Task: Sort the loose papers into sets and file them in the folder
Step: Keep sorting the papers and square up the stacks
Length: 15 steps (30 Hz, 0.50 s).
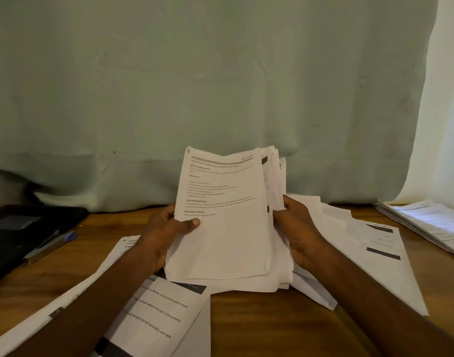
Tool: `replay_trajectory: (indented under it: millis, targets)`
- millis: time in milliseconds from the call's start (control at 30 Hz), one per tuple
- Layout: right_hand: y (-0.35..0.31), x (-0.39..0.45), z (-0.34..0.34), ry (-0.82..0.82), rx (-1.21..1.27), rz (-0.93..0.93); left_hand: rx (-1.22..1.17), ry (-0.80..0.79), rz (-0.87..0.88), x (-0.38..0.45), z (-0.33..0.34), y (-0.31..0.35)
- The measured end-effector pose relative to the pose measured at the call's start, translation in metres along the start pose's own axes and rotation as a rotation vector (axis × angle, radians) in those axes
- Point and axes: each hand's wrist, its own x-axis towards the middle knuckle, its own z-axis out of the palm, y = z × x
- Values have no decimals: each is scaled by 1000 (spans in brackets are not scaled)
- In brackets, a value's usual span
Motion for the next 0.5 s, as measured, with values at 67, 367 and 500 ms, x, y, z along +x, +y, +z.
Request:
replay_trajectory:
  millis: [67,367,500]
  targets:
    - [0,-1,1,-1,24,-21,26,72,30,2,0,-2]
    - [-2,5,-3,69,68,-128,71,219,7,6,-5,-5]
    - [0,10,-8,127,88,-97,-11,266,17,8,-7,-3]
